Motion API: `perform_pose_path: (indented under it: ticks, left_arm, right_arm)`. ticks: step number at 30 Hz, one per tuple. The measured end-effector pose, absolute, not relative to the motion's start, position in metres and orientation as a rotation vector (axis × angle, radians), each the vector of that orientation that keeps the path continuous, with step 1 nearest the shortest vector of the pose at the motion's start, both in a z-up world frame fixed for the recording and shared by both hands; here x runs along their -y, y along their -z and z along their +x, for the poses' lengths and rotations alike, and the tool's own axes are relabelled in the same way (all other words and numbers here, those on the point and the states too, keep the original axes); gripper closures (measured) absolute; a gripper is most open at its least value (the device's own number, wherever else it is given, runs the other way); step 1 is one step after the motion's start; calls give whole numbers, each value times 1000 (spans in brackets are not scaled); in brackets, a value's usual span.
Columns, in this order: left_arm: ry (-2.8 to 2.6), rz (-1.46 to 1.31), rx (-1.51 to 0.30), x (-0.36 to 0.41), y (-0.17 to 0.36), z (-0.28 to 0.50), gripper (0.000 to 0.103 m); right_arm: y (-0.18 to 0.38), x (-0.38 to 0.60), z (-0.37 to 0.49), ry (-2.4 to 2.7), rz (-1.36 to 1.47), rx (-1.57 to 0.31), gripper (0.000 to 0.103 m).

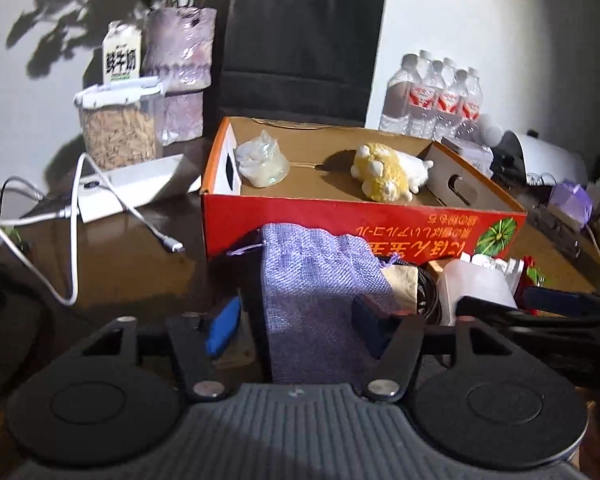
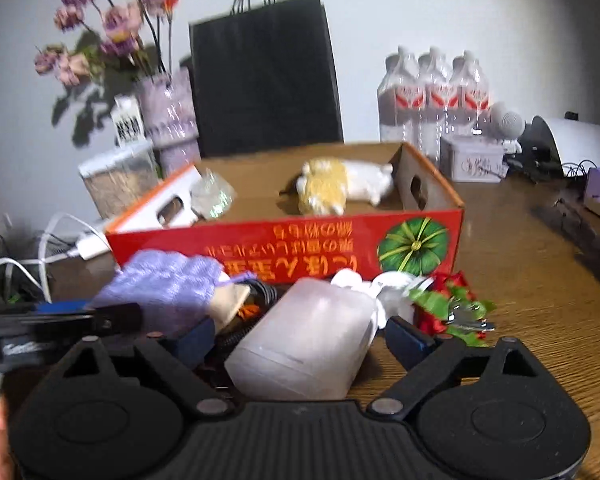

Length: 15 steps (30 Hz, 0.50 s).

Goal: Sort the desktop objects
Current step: 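Grasp the lavender pouch with the left tool while the right tool grasps the white container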

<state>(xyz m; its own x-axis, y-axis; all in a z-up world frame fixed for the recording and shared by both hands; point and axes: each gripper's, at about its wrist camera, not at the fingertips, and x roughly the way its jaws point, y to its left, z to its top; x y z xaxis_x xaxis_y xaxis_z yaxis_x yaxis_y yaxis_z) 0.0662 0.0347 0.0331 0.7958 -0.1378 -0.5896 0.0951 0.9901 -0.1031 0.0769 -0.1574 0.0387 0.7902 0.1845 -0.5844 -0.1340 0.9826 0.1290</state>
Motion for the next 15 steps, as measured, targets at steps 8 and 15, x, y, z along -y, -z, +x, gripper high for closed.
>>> perform_pose_path:
  ticks: [8,15]
  left_arm:
    - [100,-90,-596,-37,-52,45,100]
    - [196,-113,-486,-30,-87,-29,101]
  right_arm:
    - [-35,164,62,-200,70,-664,31]
    - [-47,187,-1,-252,-4,-663,34]
